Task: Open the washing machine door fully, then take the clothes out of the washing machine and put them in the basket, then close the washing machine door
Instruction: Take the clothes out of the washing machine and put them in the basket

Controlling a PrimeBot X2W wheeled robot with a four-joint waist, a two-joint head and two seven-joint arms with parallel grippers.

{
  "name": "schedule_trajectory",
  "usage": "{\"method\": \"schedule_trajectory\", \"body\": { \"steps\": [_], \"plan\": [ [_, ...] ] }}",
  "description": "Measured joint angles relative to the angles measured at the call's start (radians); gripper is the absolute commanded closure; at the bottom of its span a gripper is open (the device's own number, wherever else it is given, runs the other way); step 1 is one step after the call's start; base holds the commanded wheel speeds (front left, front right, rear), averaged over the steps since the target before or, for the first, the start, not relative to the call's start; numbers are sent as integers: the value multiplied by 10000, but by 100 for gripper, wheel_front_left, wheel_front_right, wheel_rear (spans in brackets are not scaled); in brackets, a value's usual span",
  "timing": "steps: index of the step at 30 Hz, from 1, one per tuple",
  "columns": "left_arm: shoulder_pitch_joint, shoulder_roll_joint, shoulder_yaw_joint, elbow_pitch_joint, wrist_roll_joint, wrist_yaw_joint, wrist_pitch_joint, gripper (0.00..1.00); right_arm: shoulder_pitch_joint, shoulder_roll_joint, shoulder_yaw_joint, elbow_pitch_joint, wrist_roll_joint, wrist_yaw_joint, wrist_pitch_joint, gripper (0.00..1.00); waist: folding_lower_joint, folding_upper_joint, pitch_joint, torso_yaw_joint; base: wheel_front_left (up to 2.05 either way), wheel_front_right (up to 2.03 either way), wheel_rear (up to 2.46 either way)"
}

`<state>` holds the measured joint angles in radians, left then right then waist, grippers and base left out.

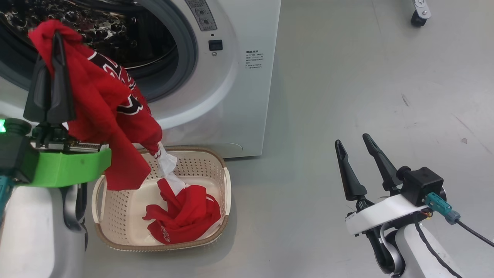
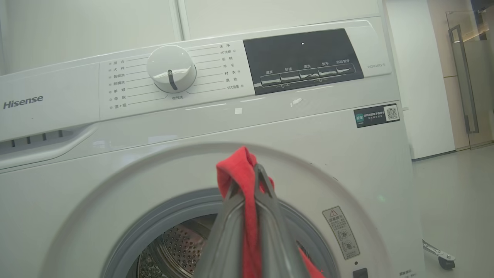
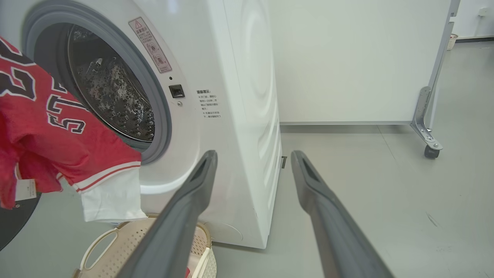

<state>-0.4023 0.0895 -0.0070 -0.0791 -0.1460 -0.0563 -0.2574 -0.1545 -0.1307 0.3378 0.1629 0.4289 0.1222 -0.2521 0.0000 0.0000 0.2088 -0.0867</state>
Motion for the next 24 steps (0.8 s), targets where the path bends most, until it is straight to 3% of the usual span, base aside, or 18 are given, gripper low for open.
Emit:
{"method": "schedule_trajectory", "body": {
  "steps": [10, 24],
  "plan": [
    [491, -42, -121, -387, 59, -2, -2, 100, 0, -8, 4, -12, 0, 0, 0, 0, 0, 0, 74, -33, 0, 0, 0],
    [1735, -117, -842, 1304, -213, -207, 637, 100, -61, -21, 249, -228, 0, 0, 0, 0, 0, 0, 683, -238, 0, 0, 0]
  ]
}}
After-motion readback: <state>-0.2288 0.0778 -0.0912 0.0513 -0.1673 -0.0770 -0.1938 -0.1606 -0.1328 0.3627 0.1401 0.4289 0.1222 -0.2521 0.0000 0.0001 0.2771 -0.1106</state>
